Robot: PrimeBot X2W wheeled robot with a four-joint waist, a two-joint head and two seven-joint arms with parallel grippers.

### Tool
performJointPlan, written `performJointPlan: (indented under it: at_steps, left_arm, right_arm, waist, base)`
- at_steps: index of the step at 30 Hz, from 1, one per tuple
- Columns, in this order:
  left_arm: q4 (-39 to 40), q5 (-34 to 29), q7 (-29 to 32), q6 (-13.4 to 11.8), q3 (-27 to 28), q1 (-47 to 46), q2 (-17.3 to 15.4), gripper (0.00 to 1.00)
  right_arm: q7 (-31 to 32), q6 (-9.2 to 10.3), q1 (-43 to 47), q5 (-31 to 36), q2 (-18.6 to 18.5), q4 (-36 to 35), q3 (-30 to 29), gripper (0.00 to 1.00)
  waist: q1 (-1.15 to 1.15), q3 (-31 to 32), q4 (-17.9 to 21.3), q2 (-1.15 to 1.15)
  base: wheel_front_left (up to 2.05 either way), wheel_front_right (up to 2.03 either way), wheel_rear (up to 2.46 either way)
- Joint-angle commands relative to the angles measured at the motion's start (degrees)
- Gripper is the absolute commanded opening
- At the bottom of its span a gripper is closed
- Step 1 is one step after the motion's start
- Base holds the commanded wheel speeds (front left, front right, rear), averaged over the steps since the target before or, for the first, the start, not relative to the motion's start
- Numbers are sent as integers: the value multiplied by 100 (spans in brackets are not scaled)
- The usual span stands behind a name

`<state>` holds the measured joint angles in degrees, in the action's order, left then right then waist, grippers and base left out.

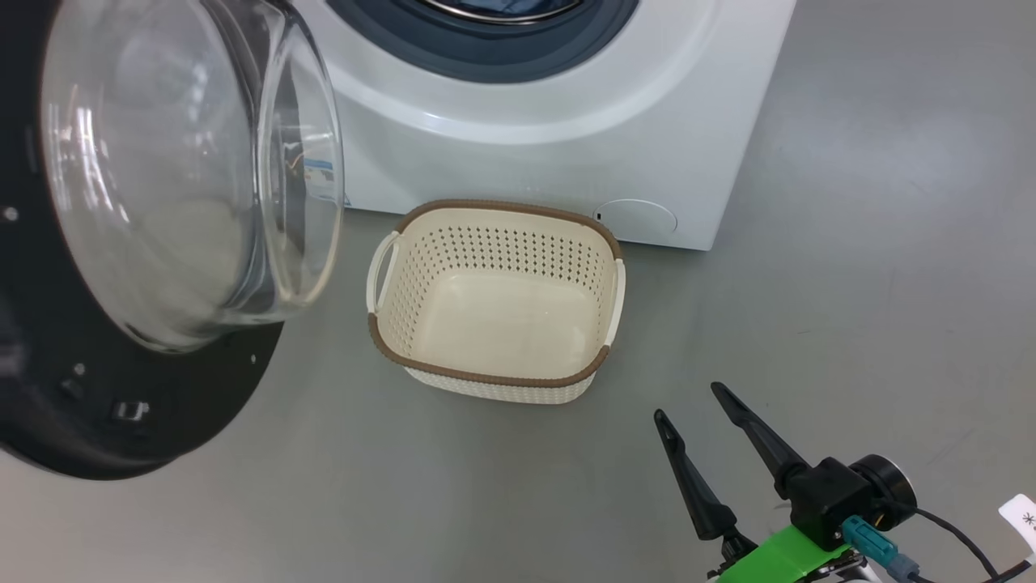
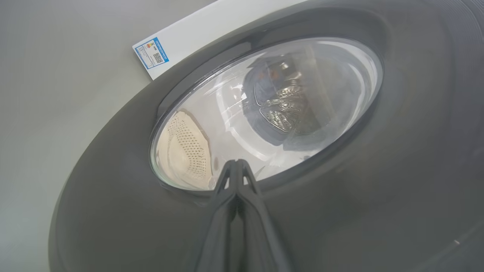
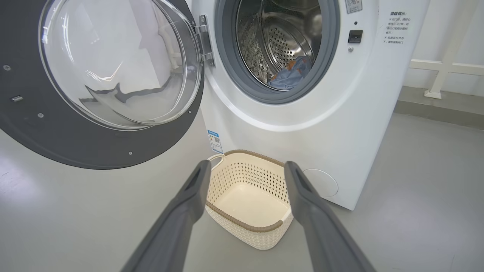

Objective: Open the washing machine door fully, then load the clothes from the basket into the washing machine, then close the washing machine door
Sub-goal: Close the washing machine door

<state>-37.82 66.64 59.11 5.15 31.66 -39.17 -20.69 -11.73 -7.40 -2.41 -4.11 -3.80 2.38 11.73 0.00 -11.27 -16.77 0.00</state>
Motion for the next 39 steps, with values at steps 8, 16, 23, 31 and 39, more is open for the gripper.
performJointPlan:
  at_steps: [8, 16, 23, 31, 39]
  left_arm:
    - [955, 208, 351, -189, 30, 521, 185, 0]
    - [1414, 314, 461, -314, 7, 798, 509, 0]
    - [1782, 419, 553, -394, -77, 1008, 876, 0]
    - [1896, 603, 321, -386, -101, 1079, 1445, 0]
    - [1700, 795, -135, -244, -344, 1011, 1739, 0]
  right_arm:
    - [-119, -9, -21, -98, 77, -36, 132, 100]
    - [-152, -9, 3, -134, 87, 43, 151, 100]
    - [-186, -9, 7, -205, 90, 90, 180, 100]
    - [-225, -9, 60, -255, 91, 130, 164, 100]
    - [-250, -9, 72, -305, 91, 165, 219, 100]
  waist:
    - [0, 133, 62, 0]
    - [0, 253, 91, 0]
    - [0, 359, 170, 0]
    - [0, 476, 313, 0]
    - [0, 582, 539, 0]
  base:
    - [0, 0, 0]
    - [0, 0, 0]
    - [0, 0, 0]
    - [0, 0, 0]
    - [0, 0, 0]
